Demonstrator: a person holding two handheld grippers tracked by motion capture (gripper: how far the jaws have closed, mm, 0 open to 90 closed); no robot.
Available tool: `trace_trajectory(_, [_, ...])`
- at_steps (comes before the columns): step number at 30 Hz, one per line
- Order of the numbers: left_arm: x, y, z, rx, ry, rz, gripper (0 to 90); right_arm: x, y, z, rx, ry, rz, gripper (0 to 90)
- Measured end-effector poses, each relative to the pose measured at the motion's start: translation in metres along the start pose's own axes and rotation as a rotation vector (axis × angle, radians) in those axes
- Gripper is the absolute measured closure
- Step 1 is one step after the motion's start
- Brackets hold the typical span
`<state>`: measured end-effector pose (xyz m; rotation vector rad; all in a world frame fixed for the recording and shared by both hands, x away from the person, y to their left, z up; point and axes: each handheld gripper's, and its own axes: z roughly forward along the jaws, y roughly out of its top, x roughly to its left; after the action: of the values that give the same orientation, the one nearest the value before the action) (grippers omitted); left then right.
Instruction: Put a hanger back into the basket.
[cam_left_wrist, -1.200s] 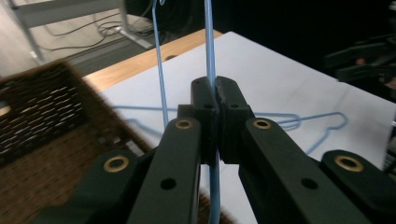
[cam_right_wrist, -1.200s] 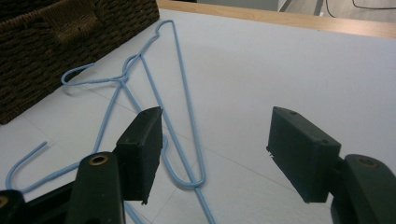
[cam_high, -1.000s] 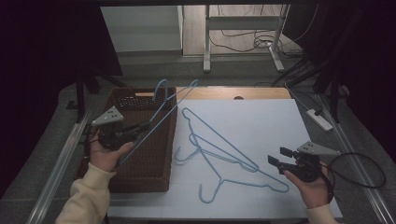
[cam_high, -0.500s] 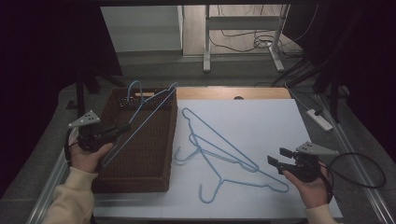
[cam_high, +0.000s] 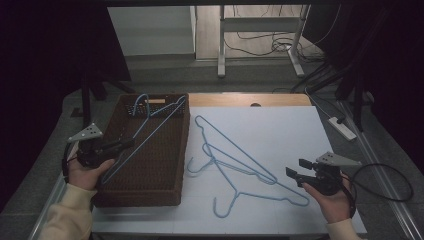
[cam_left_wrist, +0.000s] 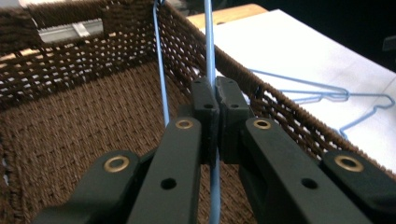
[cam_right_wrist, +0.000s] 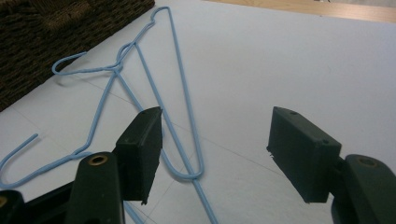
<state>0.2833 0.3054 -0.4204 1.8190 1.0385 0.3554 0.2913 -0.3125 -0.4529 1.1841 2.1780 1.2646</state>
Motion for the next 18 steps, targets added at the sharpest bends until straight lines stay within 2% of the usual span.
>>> trace_trajectory(4, [0.002, -0.002, 0.005, 0.032, -0.001, -0.001, 87.9, 0.001, 0.000, 0.001, 0.004, 0.000, -0.002, 35.6])
trace_trajectory(9, [0.007, -0.004, 0.013, 0.074, 0.014, -0.023, 87.9, 0.001, 0.000, 0.002, 0.009, 0.000, 0.001, 35.6])
trace_trajectory(11, [0.011, -0.006, 0.020, 0.113, 0.031, -0.031, 87.9, 0.001, 0.000, 0.002, 0.010, 0.000, 0.001, 35.6])
trace_trajectory(18, [0.015, -0.008, 0.029, 0.167, 0.071, -0.051, 87.9, 0.000, -0.001, 0.002, 0.010, -0.002, 0.003, 35.6])
